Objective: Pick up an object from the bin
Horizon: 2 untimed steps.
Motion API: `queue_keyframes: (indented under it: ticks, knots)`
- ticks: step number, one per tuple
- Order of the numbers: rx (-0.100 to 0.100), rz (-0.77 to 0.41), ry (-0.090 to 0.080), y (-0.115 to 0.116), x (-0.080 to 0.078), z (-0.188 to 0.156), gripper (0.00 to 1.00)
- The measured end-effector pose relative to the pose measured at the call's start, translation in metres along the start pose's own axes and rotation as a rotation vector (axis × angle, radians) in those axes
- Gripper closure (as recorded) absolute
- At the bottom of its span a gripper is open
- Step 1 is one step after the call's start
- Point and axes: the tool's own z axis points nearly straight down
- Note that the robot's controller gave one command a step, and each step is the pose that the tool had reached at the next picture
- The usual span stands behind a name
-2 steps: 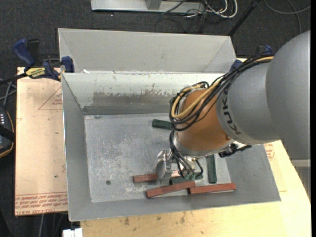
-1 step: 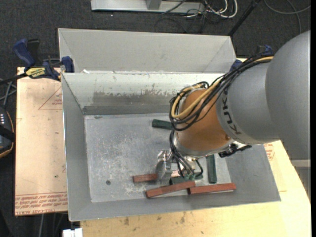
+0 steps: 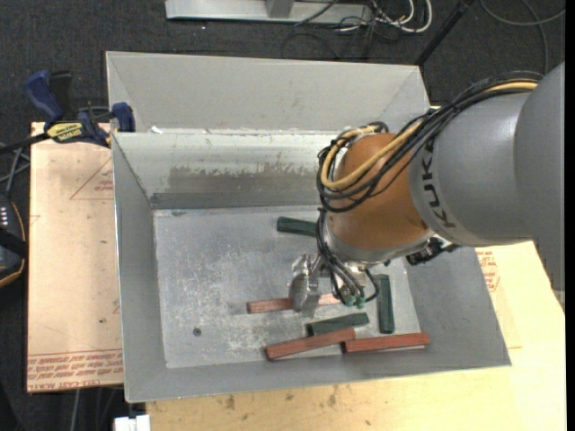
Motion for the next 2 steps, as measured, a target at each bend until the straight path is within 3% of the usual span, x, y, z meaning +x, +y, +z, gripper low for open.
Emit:
queue_keyframes:
  ticks: [1,2]
  knots:
    - [0.000,0.015,0.001,0.008,0.006,-0.054,1.00]
    - [-0.004,0.021,-0.015,0.005,0.004,-0.065,1.00]
